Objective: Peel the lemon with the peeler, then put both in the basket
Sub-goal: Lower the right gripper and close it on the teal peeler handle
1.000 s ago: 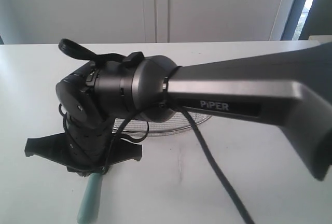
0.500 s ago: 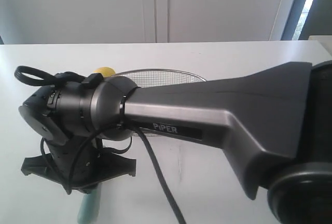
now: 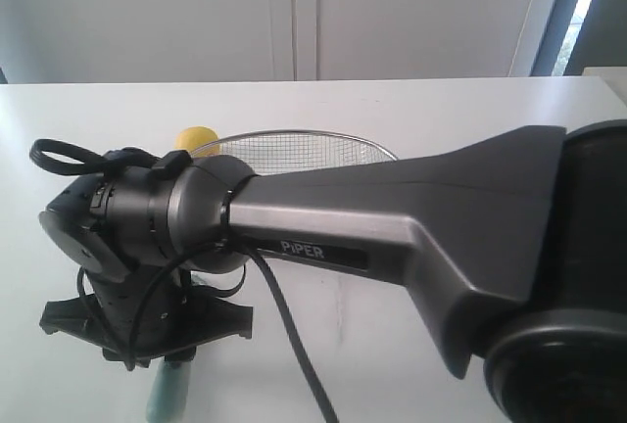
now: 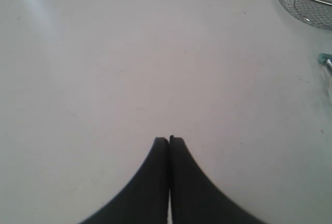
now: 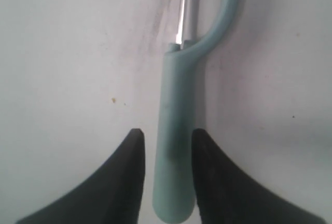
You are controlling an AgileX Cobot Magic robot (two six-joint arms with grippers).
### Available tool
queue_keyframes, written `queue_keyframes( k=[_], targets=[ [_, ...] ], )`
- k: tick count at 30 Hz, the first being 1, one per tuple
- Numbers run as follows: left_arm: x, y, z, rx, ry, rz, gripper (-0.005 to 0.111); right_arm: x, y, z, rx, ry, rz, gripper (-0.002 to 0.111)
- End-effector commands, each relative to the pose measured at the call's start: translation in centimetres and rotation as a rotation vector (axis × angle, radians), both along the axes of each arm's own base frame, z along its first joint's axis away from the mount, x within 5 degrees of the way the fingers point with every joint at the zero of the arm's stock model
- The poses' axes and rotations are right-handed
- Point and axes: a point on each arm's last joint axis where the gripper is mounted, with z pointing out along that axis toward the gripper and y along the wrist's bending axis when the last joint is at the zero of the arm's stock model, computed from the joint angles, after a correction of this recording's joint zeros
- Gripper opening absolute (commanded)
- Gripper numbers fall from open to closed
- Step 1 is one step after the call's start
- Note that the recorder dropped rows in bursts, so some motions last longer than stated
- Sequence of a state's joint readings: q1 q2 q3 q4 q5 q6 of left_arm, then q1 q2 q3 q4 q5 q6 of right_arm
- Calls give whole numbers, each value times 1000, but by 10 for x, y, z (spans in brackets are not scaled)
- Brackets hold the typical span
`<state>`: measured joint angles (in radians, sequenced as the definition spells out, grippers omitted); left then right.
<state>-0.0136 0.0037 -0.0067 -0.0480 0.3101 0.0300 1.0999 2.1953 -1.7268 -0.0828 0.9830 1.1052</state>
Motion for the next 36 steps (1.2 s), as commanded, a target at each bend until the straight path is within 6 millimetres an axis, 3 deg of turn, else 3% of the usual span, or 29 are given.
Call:
queue_keyframes(
  k=[1, 18, 20, 21, 23, 36],
  targets=[
    [0, 0, -2, -6, 0, 0, 0, 1, 1, -7, -15, 4, 4, 37],
    [0, 0, -2, -6, 0, 0, 0, 0, 4, -25, -35, 40, -3, 38],
    [0, 0, -2, -6, 0, 0, 0, 0, 4, -25, -36, 39, 0, 29],
    [0, 0, -2, -6, 0, 0, 0, -1, 3, -26, -39, 41, 0, 13],
    [0, 0, -2, -6, 0, 0, 0, 0, 3, -25, -38, 38, 1, 0],
    [0, 0, -2, -6, 0, 0, 0, 2, 2, -21, -43, 12, 14, 0]
  ],
)
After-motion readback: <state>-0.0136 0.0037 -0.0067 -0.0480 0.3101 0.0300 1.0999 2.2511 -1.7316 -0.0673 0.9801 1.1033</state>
